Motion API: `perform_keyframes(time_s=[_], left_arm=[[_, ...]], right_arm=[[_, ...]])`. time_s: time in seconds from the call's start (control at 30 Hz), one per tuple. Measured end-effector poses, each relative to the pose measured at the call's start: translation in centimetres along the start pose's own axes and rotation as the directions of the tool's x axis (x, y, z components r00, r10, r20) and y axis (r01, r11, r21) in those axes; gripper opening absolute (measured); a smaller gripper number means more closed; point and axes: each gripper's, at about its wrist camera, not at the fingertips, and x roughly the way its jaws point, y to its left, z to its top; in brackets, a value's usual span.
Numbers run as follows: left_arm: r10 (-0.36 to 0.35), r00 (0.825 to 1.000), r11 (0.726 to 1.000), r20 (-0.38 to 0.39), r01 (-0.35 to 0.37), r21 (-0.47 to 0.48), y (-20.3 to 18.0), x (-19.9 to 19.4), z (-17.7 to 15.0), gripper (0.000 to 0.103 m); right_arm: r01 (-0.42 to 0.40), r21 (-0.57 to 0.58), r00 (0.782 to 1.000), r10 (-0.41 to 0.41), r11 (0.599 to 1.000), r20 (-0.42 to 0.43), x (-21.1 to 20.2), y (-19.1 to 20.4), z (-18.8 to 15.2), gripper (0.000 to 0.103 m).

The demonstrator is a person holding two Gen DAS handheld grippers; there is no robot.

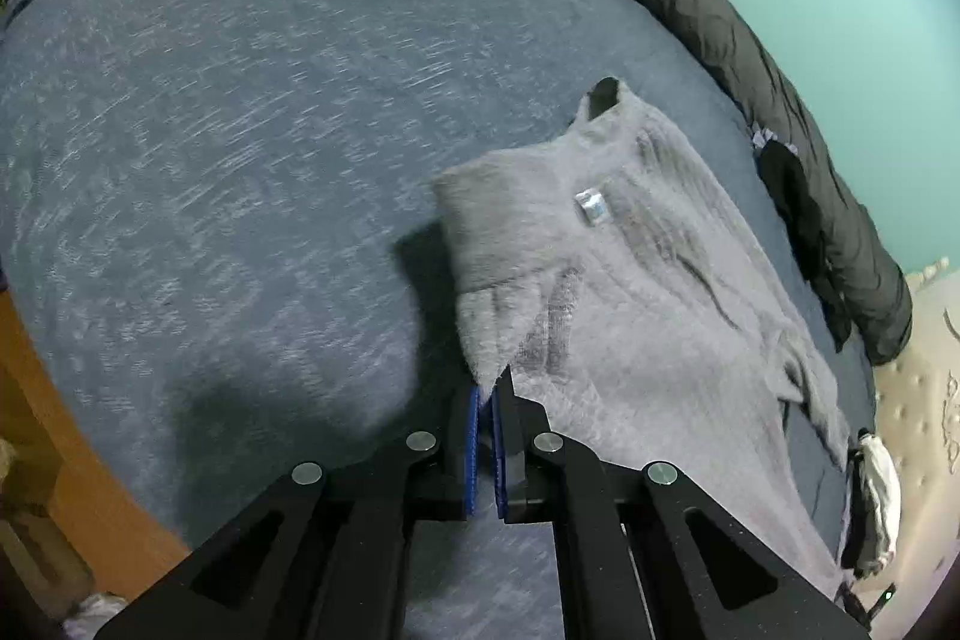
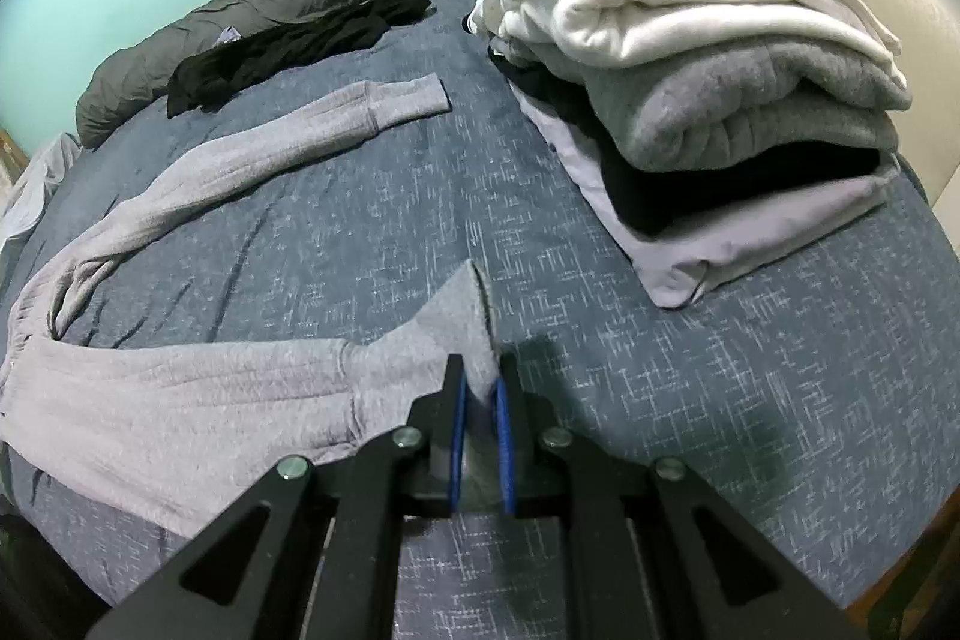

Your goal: Fold clothes

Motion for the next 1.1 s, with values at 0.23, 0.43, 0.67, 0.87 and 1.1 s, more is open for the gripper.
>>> perform_keyframes(time_s=[0.23, 0.43, 0.67, 0.87, 1.1], left_arm=[[0.029, 0.999, 0.999, -0.033, -0.03, -0.04, 1.6, 2.1, -0.7, 0.004], [0.058, 0.998, 0.998, -0.02, -0.058, -0.013, 0.3, 0.5, -0.2, 0.033], [0.082, 0.996, 0.989, 0.044, -0.087, 0.12, -3.8, -2.5, 1.8, 0.038], [0.056, 0.997, 0.979, 0.051, -0.065, 0.196, -9.4, -1.0, 4.3, 0.047], [0.039, 0.999, 0.95, 0.007, -0.039, 0.311, -16.3, 3.7, 5.5, 0.049]], right_arm=[[0.032, -0.005, 0.998, -0.032, 0.999, -0.061, 1.6, -0.5, -1.2, 0.009], [0.058, -0.02, 0.996, -0.059, 0.998, -0.069, 1.8, -0.5, -1.1, 0.014], [0.064, -0.089, 0.998, -0.062, 0.994, 0.029, -1.3, 1.8, 0.4, 0.016], [-0.046, -0.173, 0.997, 0.056, 0.984, 0.058, -2.5, 8.0, 2.7, 0.026], [-0.2, -0.151, 0.979, 0.204, 0.968, 0.011, 0.4, 14.7, 6.4, 0.052]])
